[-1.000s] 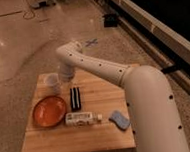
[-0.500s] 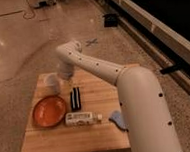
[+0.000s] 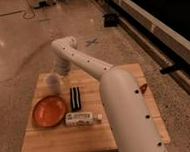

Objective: Pick up the ceramic cup

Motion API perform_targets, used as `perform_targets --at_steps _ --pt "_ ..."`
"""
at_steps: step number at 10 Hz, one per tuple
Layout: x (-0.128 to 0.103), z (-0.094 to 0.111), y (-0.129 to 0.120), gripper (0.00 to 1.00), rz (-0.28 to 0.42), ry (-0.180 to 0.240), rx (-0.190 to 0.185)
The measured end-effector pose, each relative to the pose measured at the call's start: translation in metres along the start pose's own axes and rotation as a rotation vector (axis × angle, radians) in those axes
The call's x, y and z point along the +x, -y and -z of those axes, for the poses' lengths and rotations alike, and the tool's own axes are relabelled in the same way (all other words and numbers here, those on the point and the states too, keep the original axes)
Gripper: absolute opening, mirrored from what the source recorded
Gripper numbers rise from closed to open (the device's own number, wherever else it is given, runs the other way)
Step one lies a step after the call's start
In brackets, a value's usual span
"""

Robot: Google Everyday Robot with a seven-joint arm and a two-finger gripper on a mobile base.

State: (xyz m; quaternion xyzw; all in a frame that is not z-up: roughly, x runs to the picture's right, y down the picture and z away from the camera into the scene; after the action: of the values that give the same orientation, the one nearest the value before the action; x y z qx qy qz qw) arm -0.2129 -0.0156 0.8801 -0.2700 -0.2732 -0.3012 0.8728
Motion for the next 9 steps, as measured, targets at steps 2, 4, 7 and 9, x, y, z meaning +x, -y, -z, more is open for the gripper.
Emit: perform_targets --at_steps 2,4,7,9 --pt "-0.006 -0.011 0.006 0.80 0.025 0.020 -0.021" --pt "-0.021 -0.020 0.016 0.80 0.047 0.046 -0.039" --pt "-0.030 -0.041 0.011 0.80 0.079 0.049 -0.090" --pt "-0.029 -0.053 0.007 0.80 0.100 0.000 -0.115"
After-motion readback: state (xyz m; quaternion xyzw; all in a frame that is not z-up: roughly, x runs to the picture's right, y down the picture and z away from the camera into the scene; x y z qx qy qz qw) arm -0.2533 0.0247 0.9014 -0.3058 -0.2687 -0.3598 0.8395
